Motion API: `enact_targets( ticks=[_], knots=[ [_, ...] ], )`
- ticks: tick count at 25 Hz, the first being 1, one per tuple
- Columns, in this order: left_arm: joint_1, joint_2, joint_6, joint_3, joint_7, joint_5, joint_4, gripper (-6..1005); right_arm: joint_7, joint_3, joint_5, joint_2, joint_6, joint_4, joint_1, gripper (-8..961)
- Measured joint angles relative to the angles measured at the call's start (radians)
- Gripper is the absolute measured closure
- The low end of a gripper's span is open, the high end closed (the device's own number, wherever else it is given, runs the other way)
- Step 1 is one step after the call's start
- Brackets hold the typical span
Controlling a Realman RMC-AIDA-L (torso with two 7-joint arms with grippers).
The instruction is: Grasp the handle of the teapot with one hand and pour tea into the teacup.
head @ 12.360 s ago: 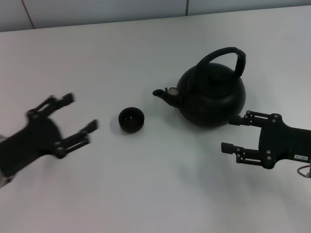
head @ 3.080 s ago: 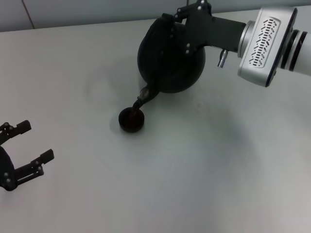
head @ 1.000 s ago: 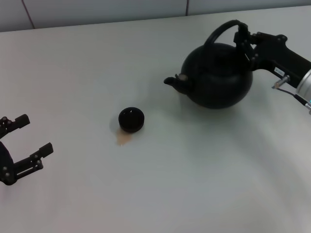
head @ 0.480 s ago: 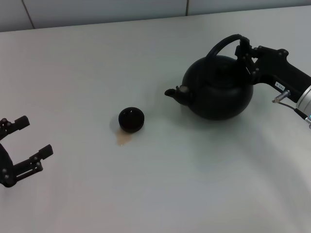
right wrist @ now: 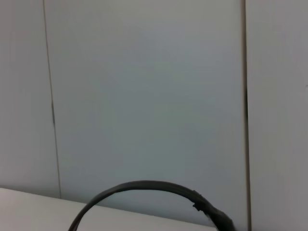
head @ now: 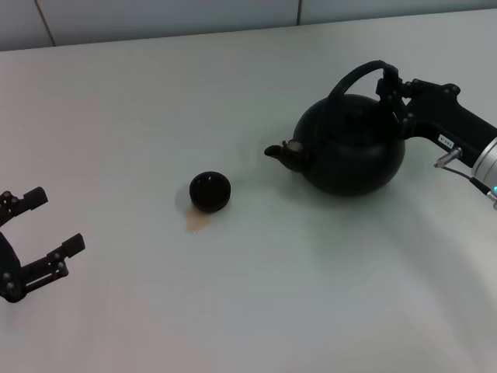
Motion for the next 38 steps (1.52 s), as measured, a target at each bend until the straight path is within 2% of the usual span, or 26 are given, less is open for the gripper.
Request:
enact_targets(
  ticks=[6, 16, 21, 23, 24, 25, 26, 27, 29, 31, 35, 36, 38],
  knots=[
    [0.001, 0.000, 0.001, 0.000, 0.000, 0.000, 0.000, 166, 0.000, 0.002, 0.000, -0.001, 0.005, 0.006, -0.007, 849],
    [0.001, 0.000, 0.001, 0.000, -0.002, 0.000, 0.003, 165, 0.000, 0.003, 0.001, -0.003, -0.054, -0.003, -0.051, 636],
    [0.001, 0.000, 0.007, 0.000, -0.001, 0.000, 0.004, 165, 0.001, 0.004, 0.002, -0.003, -0.120, -0.016, -0.086, 357],
    [0.001, 0.001, 0.008, 0.001, 0.001, 0.000, 0.002, 165, -0.004, 0.005, 0.002, -0.004, -0.166, -0.023, -0.116, 262],
    [0.001, 0.001, 0.008, 0.002, 0.001, 0.001, 0.001, 165, -0.021, 0.005, 0.002, -0.005, -0.223, -0.027, -0.157, 214],
    [0.001, 0.001, 0.008, 0.002, 0.001, 0.001, 0.001, 165, -0.021, 0.005, 0.002, -0.005, -0.223, -0.027, -0.157, 210],
    [0.000, 0.000, 0.005, 0.006, 0.002, 0.005, 0.000, 165, -0.037, 0.001, -0.001, -0.007, -0.292, -0.031, -0.206, 206],
    [0.000, 0.000, 0.005, 0.006, 0.002, 0.005, 0.000, 166, -0.037, 0.001, -0.001, -0.007, -0.292, -0.031, -0.206, 203],
    [-0.002, 0.000, 0.000, 0.009, 0.002, 0.010, -0.004, 166, -0.040, -0.008, -0.007, -0.011, -0.368, -0.034, -0.263, 195],
    [-0.004, 0.000, 0.000, 0.009, 0.001, 0.012, -0.007, 166, -0.040, -0.004, -0.008, -0.012, -0.382, -0.036, -0.287, 195],
    [-0.015, 0.001, -0.007, 0.016, 0.001, 0.014, -0.018, 166, -0.011, -0.015, -0.021, -0.027, -0.414, -0.047, -0.291, 195],
    [-0.025, 0.002, -0.011, 0.031, -0.003, 0.017, -0.018, 166, 0.052, -0.042, -0.080, -0.044, -0.451, -0.091, -0.273, 195],
    [-0.032, 0.003, -0.014, 0.041, -0.006, 0.019, -0.018, 166, 0.096, -0.055, -0.126, -0.052, -0.466, -0.124, -0.260, 195]
  ],
)
